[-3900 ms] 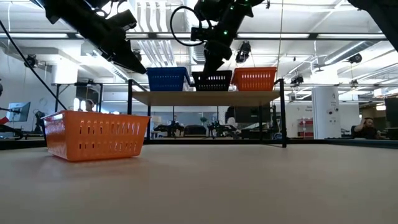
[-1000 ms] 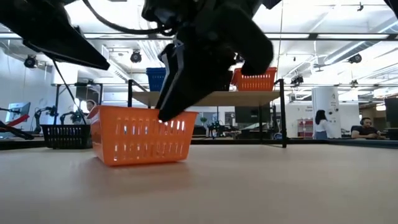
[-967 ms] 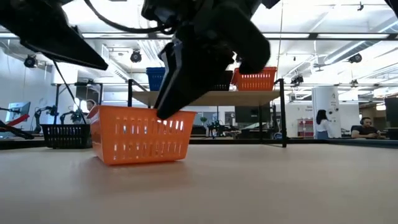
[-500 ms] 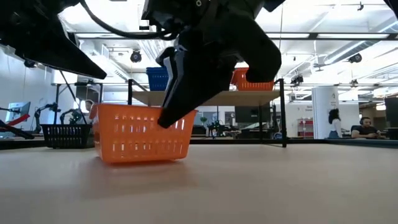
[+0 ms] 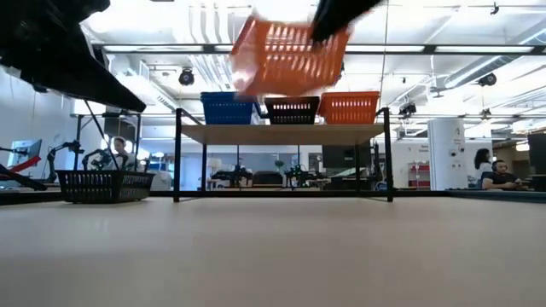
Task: Stack baskets on shelf by color
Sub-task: Stack the orange bin on top of the orange bin on the shelf
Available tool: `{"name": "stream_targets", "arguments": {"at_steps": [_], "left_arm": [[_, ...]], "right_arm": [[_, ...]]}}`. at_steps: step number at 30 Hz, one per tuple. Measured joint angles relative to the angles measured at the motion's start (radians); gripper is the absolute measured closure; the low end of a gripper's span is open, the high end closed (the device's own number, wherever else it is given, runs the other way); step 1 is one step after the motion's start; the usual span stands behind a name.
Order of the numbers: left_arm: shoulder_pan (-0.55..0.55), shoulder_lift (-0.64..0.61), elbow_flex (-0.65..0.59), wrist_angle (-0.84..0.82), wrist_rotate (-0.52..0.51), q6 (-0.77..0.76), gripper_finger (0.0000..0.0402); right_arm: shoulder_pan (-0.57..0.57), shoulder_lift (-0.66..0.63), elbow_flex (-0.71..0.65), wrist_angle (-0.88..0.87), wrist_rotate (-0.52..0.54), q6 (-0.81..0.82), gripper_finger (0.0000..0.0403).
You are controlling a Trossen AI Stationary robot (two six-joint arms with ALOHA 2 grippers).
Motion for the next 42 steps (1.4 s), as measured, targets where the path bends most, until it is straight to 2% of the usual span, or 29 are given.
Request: {"name": "stream_targets", "arguments": {"at_steps": [5,10,12,17,21,26,36,42], "left_arm": [[0.0,0.03,-0.001,0.021,-0.004,0.0,0.0277],[0.0,0.071,-0.001,0.06,-0.008,0.0,0.0277],[0.0,0.085,-0.001,0.066,-0.008,0.0,0.0277],[0.0,0.113,-0.001,0.093,-0.008,0.0,0.0277],[0.0,0.12,-0.001,0.108,-0.007,0.0,0.0277],[0.0,0.117,-0.001,0.112,-0.007,0.0,0.0277],[0.0,0.116,-0.001,0.129,-0.007,0.0,0.0277],[0.0,0.116,0.0,0.13,-0.007,0.0,0.0277]], "right_arm": [[-0.041,-0.198,0.0,-0.082,0.104,-0.013,0.0394],[-0.242,-0.344,-0.004,-0.129,0.094,-0.115,0.0394],[-0.351,-0.373,-0.013,-0.142,0.038,-0.186,0.0394],[-0.612,-0.391,-0.045,-0.145,-0.229,-0.319,0.0394],[-0.733,-0.381,-0.065,-0.157,-0.27,-0.355,0.0394],[-0.773,-0.368,-0.069,-0.174,-0.294,-0.364,0.0394],[-0.772,-0.371,-0.085,-0.196,-0.326,-0.341,0.039],[-0.774,-0.371,-0.116,-0.189,-0.317,-0.346,0.0336]]}}
